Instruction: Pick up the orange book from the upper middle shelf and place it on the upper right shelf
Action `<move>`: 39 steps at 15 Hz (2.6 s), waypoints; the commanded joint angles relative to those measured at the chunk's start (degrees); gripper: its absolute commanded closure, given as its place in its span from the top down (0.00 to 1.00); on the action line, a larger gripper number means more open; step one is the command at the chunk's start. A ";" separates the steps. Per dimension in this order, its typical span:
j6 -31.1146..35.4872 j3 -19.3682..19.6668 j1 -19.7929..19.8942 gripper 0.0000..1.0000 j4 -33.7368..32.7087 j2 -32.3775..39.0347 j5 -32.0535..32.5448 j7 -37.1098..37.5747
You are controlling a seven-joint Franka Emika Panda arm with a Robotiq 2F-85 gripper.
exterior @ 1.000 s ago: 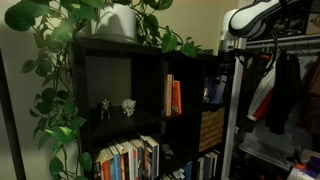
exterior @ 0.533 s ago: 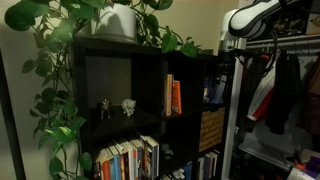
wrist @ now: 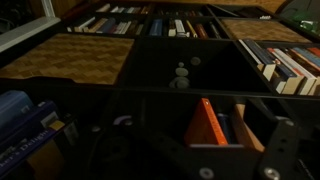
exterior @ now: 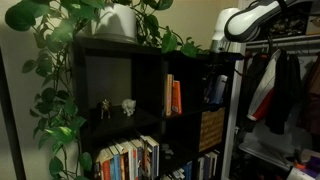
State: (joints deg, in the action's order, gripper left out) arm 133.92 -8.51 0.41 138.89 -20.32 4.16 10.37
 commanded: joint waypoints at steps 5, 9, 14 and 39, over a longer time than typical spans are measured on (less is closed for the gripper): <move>8.82 -3.45 -0.45 1.00 1.41 5.23 5.36 8.79; 8.52 -2.71 -1.16 1.00 1.27 5.76 4.34 7.31; 16.82 -3.29 -0.98 1.00 1.33 8.98 4.41 10.18; 38.07 0.28 0.57 0.74 -13.61 29.61 46.33 49.43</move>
State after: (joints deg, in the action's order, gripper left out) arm 171.41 -9.21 2.40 126.81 7.97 46.78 55.64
